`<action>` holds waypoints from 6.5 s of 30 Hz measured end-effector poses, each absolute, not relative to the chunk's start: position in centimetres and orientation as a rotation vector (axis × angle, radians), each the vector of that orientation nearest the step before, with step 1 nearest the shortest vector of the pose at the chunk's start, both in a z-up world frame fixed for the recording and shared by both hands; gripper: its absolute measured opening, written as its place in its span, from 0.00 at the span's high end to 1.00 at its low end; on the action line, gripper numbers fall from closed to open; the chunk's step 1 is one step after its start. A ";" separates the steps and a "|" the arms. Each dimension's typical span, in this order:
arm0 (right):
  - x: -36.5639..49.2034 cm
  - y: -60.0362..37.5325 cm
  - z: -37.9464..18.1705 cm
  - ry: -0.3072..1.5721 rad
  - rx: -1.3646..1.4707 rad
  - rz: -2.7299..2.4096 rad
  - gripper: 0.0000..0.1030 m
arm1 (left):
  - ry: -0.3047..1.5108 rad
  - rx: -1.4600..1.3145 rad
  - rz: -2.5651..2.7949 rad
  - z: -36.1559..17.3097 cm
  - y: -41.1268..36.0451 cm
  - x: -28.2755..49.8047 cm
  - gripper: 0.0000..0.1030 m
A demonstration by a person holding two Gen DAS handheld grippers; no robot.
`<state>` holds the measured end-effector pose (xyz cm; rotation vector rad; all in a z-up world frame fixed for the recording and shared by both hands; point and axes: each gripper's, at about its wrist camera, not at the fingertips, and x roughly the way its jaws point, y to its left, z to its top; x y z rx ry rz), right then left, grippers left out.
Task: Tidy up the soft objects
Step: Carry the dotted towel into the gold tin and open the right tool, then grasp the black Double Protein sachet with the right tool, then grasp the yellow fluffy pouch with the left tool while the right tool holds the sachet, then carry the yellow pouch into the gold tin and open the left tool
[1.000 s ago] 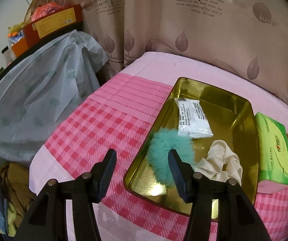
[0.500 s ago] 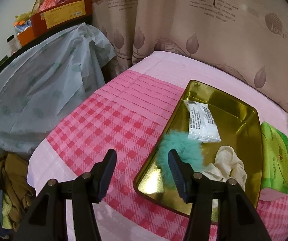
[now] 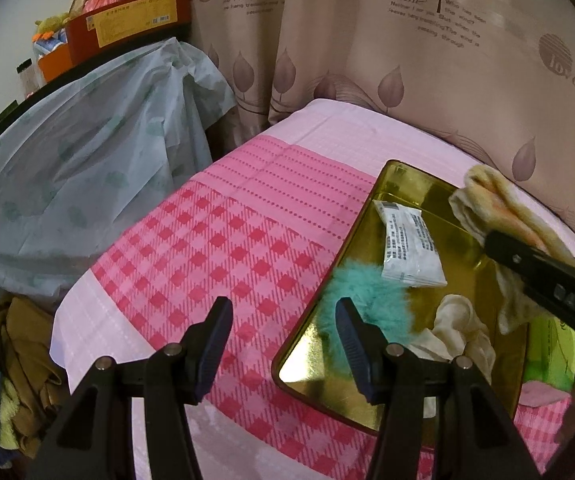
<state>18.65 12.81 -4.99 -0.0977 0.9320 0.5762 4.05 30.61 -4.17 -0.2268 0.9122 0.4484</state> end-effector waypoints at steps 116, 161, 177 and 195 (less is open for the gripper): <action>11.7 -29.9 -12.1 0.931 0.048 0.035 0.65 | 1.024 0.241 -0.377 -2.7 -0.1 8.5 0.65; 11.8 -29.7 -12.1 0.935 0.035 0.027 0.63 | 1.055 0.072 0.135 -3.1 24.5 11.6 0.65; 11.7 -29.7 -12.2 0.936 0.025 0.022 0.63 | 1.118 0.034 0.126 -5.9 27.3 16.7 0.59; 11.6 -29.9 -12.1 0.937 0.021 0.021 0.63 | 1.046 0.015 0.120 -3.1 25.6 11.1 0.47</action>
